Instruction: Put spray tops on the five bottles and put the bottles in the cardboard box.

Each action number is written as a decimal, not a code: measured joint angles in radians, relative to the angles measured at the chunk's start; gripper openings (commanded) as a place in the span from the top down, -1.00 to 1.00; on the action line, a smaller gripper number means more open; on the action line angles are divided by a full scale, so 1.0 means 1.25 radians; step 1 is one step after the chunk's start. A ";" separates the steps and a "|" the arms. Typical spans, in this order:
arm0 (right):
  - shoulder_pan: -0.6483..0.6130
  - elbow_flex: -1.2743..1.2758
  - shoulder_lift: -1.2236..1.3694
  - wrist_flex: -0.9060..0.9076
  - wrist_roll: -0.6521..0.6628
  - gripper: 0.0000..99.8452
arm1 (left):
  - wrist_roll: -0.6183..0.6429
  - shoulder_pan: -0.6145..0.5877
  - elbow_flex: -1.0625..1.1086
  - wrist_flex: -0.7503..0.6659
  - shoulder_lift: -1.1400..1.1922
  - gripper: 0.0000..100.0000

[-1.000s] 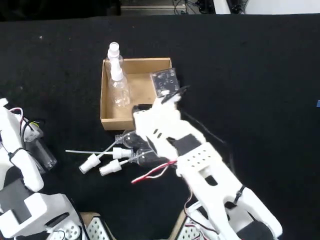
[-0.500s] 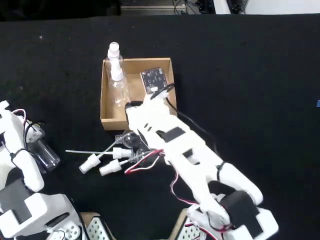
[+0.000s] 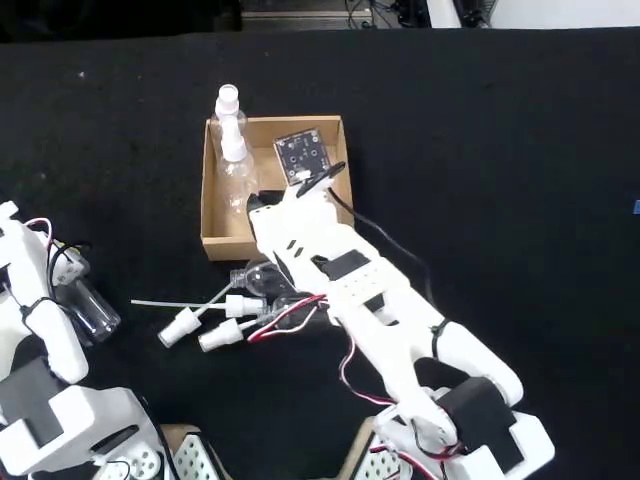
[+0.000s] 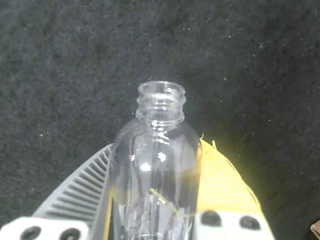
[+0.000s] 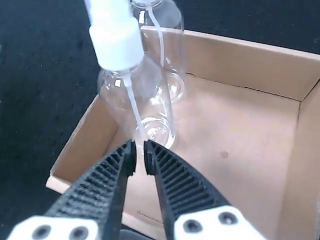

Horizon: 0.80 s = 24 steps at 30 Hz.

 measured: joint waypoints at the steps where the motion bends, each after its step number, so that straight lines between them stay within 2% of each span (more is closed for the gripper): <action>1: 0.002 0.000 0.000 0.000 0.000 0.98 | 0.000 0.000 0.000 0.000 0.000 0.94; 10: 0.011 0.000 0.005 0.000 0.000 0.98 | 0.002 0.000 0.000 0.000 0.000 0.94; 17: 0.011 -0.054 0.115 -0.004 0.000 0.98 | 0.002 0.000 0.000 0.000 0.000 0.94; 24: 0.011 -0.079 0.137 -0.010 0.000 0.98 | 0.002 0.000 0.000 0.000 0.000 0.94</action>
